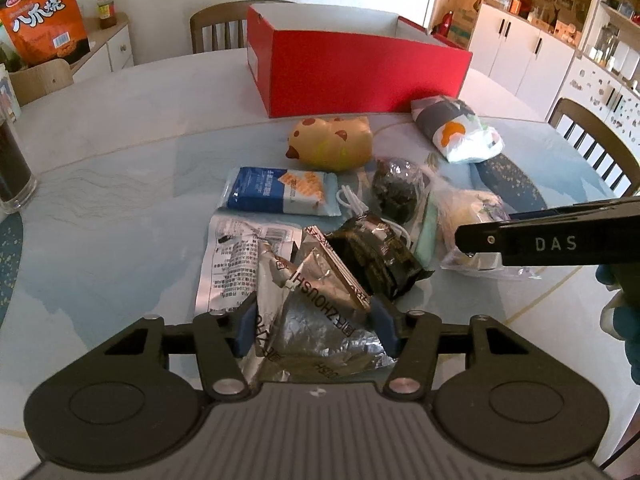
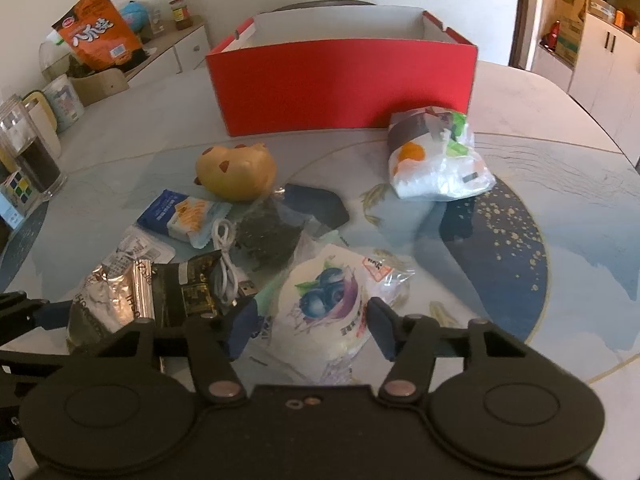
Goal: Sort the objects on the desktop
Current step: 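Grasp the silver foil pouch with the left gripper while the right grasps the blueberry bread bag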
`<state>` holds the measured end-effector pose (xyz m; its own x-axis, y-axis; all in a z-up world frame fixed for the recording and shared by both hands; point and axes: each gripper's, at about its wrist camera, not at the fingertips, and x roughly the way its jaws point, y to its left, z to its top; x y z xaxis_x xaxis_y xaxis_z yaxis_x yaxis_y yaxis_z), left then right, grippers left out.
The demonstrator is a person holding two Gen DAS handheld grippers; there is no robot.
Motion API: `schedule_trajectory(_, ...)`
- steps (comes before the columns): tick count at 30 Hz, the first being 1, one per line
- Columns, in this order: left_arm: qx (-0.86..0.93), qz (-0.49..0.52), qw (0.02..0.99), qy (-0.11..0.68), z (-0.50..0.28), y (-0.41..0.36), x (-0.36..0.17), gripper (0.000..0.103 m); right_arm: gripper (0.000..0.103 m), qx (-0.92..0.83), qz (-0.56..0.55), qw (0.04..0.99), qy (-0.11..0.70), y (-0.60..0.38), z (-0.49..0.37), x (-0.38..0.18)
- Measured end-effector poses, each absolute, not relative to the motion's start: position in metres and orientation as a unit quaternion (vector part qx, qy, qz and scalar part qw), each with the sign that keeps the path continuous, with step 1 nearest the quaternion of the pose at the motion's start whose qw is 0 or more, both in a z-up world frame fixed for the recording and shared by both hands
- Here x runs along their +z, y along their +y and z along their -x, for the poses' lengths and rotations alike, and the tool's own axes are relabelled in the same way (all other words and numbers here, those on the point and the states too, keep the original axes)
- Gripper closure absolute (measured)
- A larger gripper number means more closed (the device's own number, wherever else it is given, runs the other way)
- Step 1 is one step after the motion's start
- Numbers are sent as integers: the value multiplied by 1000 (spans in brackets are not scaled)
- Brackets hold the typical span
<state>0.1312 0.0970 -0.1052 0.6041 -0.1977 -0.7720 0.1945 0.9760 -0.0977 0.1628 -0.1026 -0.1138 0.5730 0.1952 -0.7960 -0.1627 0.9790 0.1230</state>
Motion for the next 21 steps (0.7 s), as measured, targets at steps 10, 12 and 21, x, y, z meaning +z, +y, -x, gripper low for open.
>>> schedule_trajectory(10,-95,37,901,422,-127,105,-94,47,54,104,-3,886,451,-112,-159,-103)
schedule_trajectory(12,-87,40,903,420,-124,106,-91,47,56,110,-1,886,450,-114,-159,-101)
schedule_trajectory(21,-60,58,910,406,-119,103,-69,47,63,141,4,888,438,-128,-163,-88)
